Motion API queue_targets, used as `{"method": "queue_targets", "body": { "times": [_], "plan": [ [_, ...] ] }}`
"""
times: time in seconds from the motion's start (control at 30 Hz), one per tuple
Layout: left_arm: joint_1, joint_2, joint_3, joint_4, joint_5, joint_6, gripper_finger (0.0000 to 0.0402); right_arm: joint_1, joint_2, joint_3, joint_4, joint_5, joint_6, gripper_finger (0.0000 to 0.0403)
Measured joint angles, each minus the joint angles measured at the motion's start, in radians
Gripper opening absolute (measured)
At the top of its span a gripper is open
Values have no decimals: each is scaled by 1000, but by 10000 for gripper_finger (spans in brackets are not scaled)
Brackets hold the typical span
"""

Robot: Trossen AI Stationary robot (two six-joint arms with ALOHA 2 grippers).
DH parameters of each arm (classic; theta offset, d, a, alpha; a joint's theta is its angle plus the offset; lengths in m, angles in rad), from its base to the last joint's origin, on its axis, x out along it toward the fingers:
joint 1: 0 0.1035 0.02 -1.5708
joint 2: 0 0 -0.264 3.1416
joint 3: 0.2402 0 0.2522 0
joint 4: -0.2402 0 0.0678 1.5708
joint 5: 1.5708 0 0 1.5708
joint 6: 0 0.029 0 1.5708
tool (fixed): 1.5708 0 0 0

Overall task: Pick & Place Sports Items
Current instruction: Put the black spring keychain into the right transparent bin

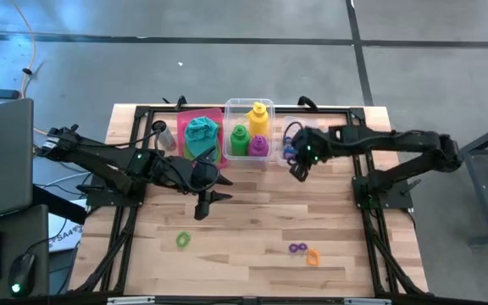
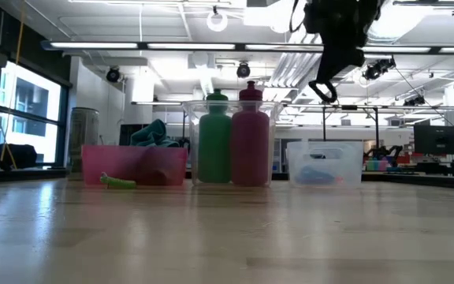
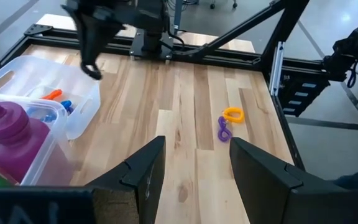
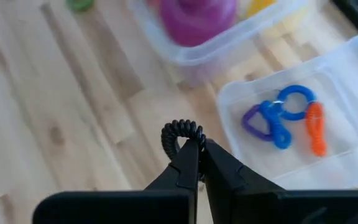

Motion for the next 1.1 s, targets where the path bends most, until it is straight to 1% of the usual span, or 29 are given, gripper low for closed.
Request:
{"method": "queue_targets", "body": {
  "times": [0.17,0.33,0.43,0.67,0.87,0.97,1.1],
  "plan": [
    [12,0,0,0,-8,0,177,-130,0,0,-3,-70,-112,1],
    [22,0,0,0,-44,2,177,-248,13,0,-1,-94,-213,1],
    [37,0,0,0,-49,3,177,-319,21,0,0,-135,-272,1],
    [71,0,0,1,-49,2,177,-449,89,-1,15,-217,-379,1],
    [90,0,0,0,-49,0,177,-507,160,-1,24,-235,-420,7],
    [96,0,0,1,-49,0,177,-518,187,-1,26,-233,-421,23],
    [101,0,0,0,-48,0,177,-517,201,-1,31,-202,-420,48]
  ]
}}
